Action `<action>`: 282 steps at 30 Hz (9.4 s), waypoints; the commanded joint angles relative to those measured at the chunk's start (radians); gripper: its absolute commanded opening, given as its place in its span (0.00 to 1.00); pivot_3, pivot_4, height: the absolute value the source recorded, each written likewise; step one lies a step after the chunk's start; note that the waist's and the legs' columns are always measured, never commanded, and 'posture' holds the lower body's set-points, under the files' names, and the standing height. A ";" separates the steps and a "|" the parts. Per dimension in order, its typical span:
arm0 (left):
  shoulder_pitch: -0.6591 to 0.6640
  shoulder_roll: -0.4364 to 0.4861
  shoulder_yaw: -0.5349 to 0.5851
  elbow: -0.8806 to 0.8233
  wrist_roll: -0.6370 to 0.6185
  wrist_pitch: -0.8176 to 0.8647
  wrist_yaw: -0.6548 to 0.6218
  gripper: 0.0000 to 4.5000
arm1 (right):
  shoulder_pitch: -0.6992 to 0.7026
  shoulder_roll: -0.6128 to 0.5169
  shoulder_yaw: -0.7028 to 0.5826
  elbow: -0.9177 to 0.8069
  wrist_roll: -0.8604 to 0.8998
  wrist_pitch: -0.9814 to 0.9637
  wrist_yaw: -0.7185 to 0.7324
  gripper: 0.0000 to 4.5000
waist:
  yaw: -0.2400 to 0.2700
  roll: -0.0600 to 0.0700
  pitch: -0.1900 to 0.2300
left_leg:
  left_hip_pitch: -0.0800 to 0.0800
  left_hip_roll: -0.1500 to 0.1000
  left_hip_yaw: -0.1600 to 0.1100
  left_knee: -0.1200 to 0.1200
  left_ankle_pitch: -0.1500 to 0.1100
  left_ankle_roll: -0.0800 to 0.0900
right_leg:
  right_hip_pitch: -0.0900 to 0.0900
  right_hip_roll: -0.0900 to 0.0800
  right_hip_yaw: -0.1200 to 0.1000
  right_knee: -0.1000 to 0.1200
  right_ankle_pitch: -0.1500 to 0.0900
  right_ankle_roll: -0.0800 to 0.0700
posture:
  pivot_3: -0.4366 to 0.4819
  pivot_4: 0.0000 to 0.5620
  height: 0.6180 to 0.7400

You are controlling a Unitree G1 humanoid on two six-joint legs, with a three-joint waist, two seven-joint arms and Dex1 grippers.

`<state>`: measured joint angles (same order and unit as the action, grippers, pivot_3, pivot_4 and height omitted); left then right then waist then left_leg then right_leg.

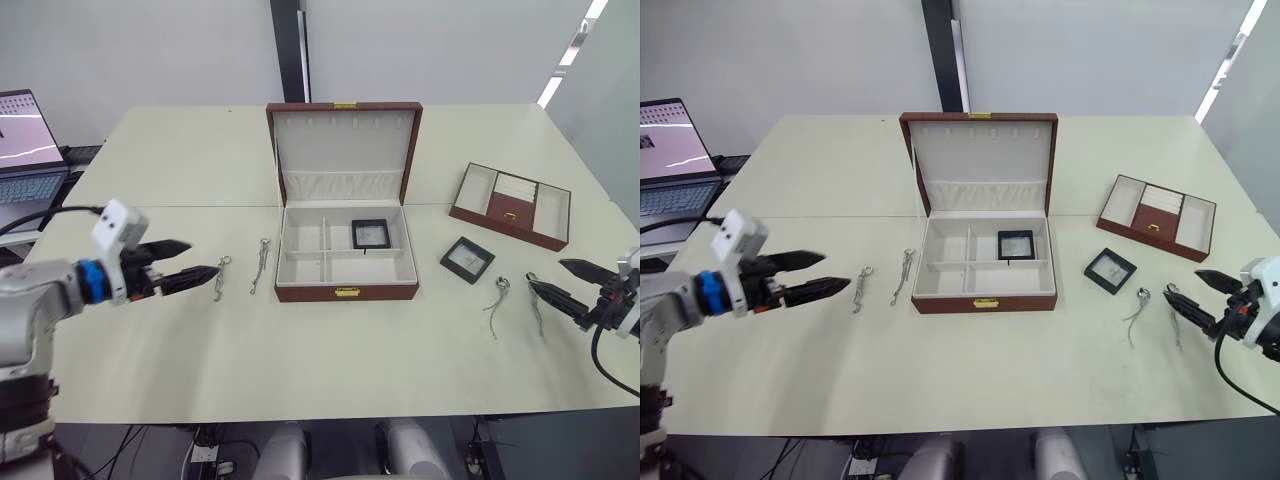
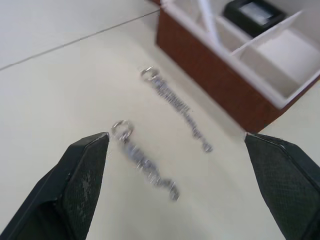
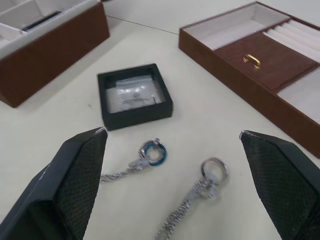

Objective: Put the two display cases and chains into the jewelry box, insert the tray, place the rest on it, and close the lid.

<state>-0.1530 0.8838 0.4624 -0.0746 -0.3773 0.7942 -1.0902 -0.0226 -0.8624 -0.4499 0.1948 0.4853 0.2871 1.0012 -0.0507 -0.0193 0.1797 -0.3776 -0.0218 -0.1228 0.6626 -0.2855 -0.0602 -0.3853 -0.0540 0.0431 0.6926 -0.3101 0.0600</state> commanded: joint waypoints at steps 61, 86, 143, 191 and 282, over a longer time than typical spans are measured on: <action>0.144 -0.366 0.039 -0.143 -0.084 -0.228 0.627 1.00 | -0.108 0.103 0.269 -0.603 0.177 0.188 -0.003 1.00 | 0.018 0.001 -0.001 | 0.001 0.000 -0.002 -0.001 0.000 0.000 | 0.002 -0.001 0.000 -0.004 0.001 0.001 | 0.48 0.27 1.00; 0.020 -0.542 -0.213 -0.009 0.104 -0.274 0.865 1.00 | -0.283 0.194 0.439 -0.609 0.123 0.239 -0.081 1.00 | 0.020 0.001 -0.001 | -0.001 -0.001 -0.006 0.000 0.000 0.000 | 0.001 -0.001 -0.002 -0.005 0.001 0.001 | 0.48 0.27 1.00; -0.192 -0.612 -0.228 -0.329 -0.072 -0.069 0.939 0.01 | -0.275 0.158 0.384 -0.572 0.114 0.210 -0.016 1.00 | 0.023 0.001 -0.002 | 0.005 -0.002 -0.009 -0.002 0.000 -0.001 | 0.012 -0.001 -0.005 -0.013 0.002 0.002 | 0.48 0.27 1.00; -0.369 -0.796 -0.436 -0.037 0.078 -0.183 0.946 0.30 | -0.217 0.111 0.316 -0.613 0.137 0.245 -0.080 1.00 | 0.025 0.000 -0.001 | 0.003 -0.002 -0.006 -0.002 0.000 -0.001 | 0.011 0.000 -0.005 -0.013 0.002 0.002 | 0.48 0.27 1.00; 0.181 -0.171 0.189 0.004 -0.171 -0.256 0.480 1.00 | 0.010 0.016 0.034 -0.266 0.093 0.030 -0.008 1.00 | 0.016 0.002 0.004 | 0.013 0.001 0.002 -0.017 0.000 0.000 | 0.012 -0.001 0.001 -0.014 0.001 0.001 | 0.48 0.27 1.00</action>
<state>0.0262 0.7104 0.6235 -0.0322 -0.5200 0.5380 -0.6050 -0.0086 -0.8449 -0.4289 0.0402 0.5255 0.2737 0.9763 -0.0344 -0.0171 0.1833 -0.3644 -0.0204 -0.1213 0.6457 -0.2856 -0.0607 -0.3736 -0.0549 0.0438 0.6783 -0.3090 0.0609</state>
